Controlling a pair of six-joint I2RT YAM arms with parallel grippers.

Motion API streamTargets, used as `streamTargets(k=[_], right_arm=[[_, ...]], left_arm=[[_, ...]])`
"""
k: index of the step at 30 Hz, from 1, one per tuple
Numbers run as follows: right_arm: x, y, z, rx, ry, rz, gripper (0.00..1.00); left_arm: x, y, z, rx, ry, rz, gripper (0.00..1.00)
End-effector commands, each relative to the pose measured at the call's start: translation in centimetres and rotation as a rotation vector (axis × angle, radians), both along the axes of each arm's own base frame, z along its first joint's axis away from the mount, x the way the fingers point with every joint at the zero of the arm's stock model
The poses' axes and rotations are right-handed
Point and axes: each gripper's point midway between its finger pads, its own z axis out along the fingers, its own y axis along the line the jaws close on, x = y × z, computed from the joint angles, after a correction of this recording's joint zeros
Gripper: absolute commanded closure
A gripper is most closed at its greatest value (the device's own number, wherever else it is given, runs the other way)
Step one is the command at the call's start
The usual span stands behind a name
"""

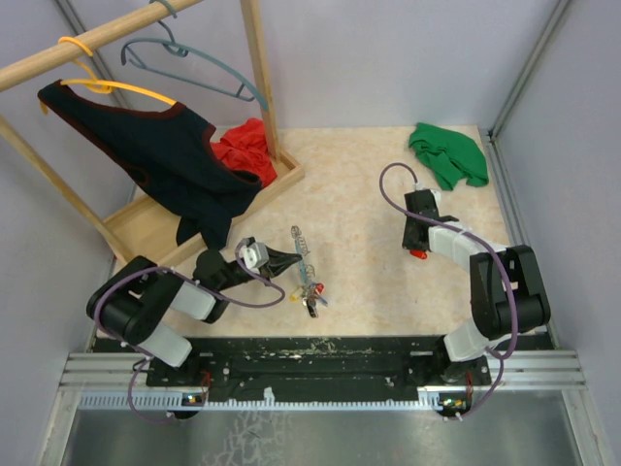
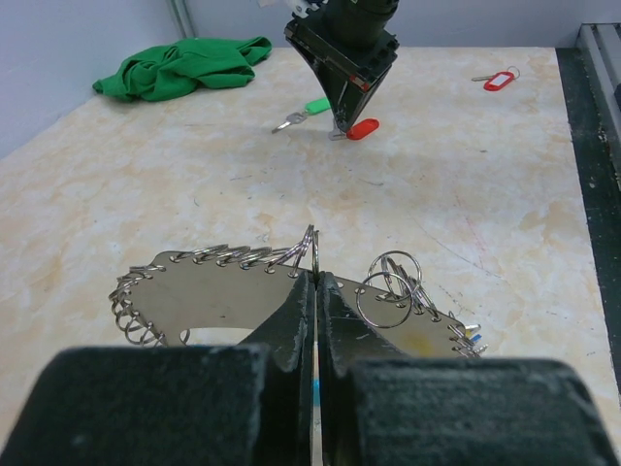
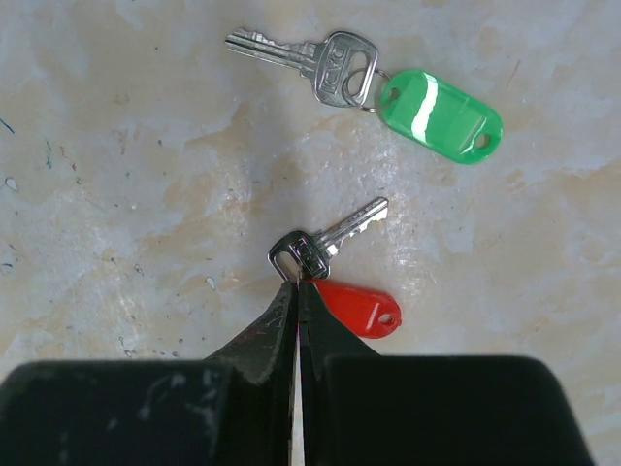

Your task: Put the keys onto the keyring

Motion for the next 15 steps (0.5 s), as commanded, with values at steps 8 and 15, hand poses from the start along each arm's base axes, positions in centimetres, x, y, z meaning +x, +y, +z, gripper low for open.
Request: streamTargets(k=[8, 15], right_arm=[[-1.9, 1.6, 4.1, 0.041, 0.036, 0.069, 1.0], [-5.7, 3.2, 6.6, 0.024, 0.156, 0.147, 1.0]], left_arm=[[-0.7, 0.2, 2.0, -0.022, -0.087, -0.021, 1.0], [-1.9, 0.5, 3.0, -0.045, -0.148, -0.045, 1.0]])
